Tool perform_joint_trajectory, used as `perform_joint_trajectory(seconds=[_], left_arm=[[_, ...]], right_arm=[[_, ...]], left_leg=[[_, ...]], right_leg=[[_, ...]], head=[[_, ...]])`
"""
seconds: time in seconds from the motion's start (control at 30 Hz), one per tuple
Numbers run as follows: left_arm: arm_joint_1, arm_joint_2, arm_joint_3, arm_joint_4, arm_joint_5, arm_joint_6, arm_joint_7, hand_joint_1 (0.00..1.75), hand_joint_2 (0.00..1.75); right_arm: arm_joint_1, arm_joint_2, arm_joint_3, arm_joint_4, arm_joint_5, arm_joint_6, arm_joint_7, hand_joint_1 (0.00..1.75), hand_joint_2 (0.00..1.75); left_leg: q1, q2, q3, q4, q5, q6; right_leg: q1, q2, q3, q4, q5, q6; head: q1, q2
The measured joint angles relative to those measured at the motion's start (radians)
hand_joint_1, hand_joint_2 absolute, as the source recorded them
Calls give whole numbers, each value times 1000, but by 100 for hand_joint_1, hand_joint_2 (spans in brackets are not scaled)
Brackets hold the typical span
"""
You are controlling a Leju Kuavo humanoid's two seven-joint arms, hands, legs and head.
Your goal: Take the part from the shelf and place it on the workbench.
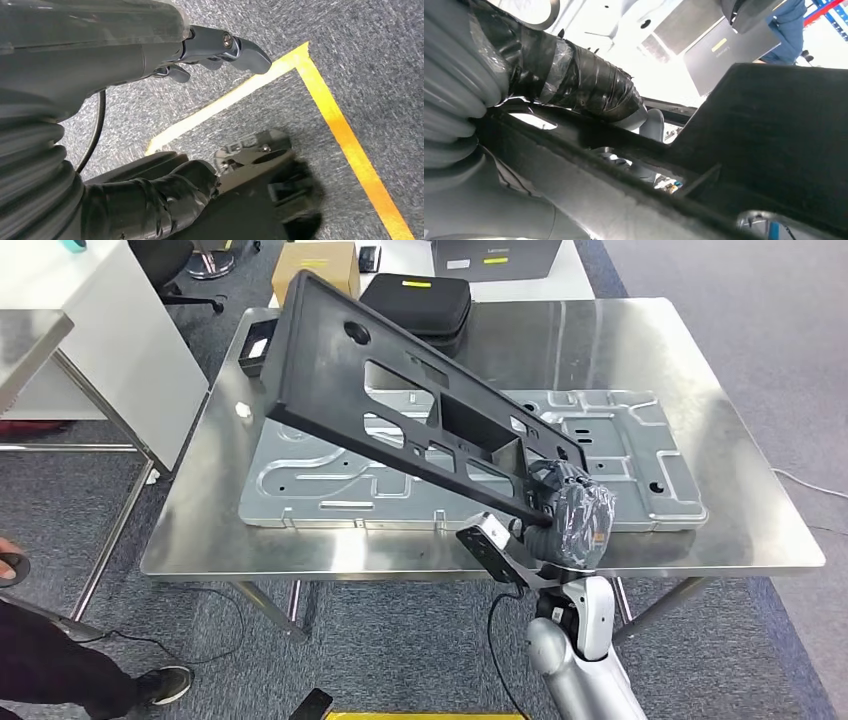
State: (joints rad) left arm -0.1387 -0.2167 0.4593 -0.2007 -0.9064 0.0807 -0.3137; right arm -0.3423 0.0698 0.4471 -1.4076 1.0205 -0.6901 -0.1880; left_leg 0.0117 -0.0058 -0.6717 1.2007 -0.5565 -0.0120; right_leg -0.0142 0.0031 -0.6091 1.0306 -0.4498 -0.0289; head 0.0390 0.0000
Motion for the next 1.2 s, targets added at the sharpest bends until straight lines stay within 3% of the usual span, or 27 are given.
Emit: perform_joint_trajectory(seconds=[0.07,0.1,0.17,0.23,0.27,0.4,0.47,0.53,0.57,0.6,0.63,0.7,0.77,0.9,0.97,1.03,1.07,1.13,1.2], left_arm=[[1,0,0,0,-2,-2,-1,0,175],[1,1,0,0,-2,-4,-2,0,175],[0,1,0,0,-3,-8,-3,0,175],[-2,1,0,0,-3,-11,-4,0,175],[-3,1,0,0,-3,-14,-4,0,175],[-1,1,-1,0,-2,-19,-4,0,175],[-3,1,-1,0,-3,-19,-2,0,175],[-4,1,-2,0,-4,-18,0,0,175],[-4,1,-2,0,-4,-18,1,0,175],[-3,1,-2,0,-4,-18,2,0,131],[-3,1,-2,0,-4,-18,3,0,87],[-4,0,-2,0,-5,-17,4,0,0],[-5,-1,-3,0,-8,-13,7,0,0],[-8,-3,-9,-1,-20,-8,19,0,0],[-11,-3,-12,-1,-25,-7,23,0,0],[-13,-3,-16,-1,-31,-8,29,0,0],[-13,-3,-18,-1,-34,-9,32,0,0],[-13,-3,-20,-1,-40,-11,38,0,0],[-13,-3,-21,-1,-42,-12,41,0,0]], right_arm=[[2,0,-3,0,3,0,0,169,175],[4,0,-6,-1,5,0,0,168,175],[5,0,-10,-1,6,0,0,162,175],[4,0,-14,-3,6,0,0,162,175],[3,0,-16,-3,6,0,0,163,175],[-3,-1,-21,-5,9,0,0,164,175],[-9,-1,-24,-4,13,0,2,164,175],[-13,-2,-26,0,19,0,6,164,175],[-13,-3,-27,2,22,0,8,164,175],[-13,-4,-28,5,24,0,9,164,175],[-14,-4,-29,7,25,0,10,165,175],[-19,-5,-30,9,30,0,13,167,175],[-28,-5,-31,12,48,0,22,170,175],[-51,-5,-36,35,114,0,62,172,175],[-70,-3,-37,51,146,0,76,172,175],[-91,0,-38,75,183,0,94,172,175],[-101,3,-38,89,204,1,105,171,175],[-115,7,-37,116,239,3,124,172,175],[-120,10,-37,126,251,5,131,173,175]], left_leg=[[3,0,-46,86,-21,-6],[4,0,-46,80,-4,-8],[7,1,2,-29,65,-7],[5,0,56,-140,104,0],[3,-1,68,-165,107,4],[2,-2,75,-182,109,28],[3,-1,79,-189,113,41],[1,0,79,-188,111,49],[0,-1,79,-187,110,50],[0,-1,79,-185,108,51],[-1,-2,80,-183,107,50],[-3,-3,81,-178,101,46],[-6,-4,79,-174,98,39],[-7,-2,75,-169,91,20],[-6,-1,45,-102,49,11],[-2,0,-17,25,-6,3],[0,0,-43,75,-18,0],[2,0,-58,98,-5,-4],[3,0,-50,78,15,-4]], right_leg=[[0,0,1,0,-2,-2],[0,0,2,1,-3,-1],[0,2,7,3,-7,4],[3,3,8,6,-11,14],[4,3,8,7,-12,19],[1,2,1,19,-23,40],[-1,0,-38,102,-70,48],[0,0,-102,229,-122,52],[0,0,-124,269,-129,52],[0,0,-129,273,-116,51],[0,0,-116,240,-87,49],[3,0,-58,114,-20,39],[8,1,-18,28,3,31],[4,2,-9,5,5,17],[-1,0,-3,-4,9,7],[0,-2,-1,-5,8,2],[0,-3,-1,-5,8,2],[0,-3,-1,-4,8,2],[0,-2,0,-4,8,2]], head=[[0,0],[0,0],[0,0],[0,0],[0,0],[1,0],[2,0],[2,0],[2,0],[2,0],[2,0],[2,0],[2,0],[1,0],[-1,0],[-3,0],[-3,0],[-3,0],[-3,0]])
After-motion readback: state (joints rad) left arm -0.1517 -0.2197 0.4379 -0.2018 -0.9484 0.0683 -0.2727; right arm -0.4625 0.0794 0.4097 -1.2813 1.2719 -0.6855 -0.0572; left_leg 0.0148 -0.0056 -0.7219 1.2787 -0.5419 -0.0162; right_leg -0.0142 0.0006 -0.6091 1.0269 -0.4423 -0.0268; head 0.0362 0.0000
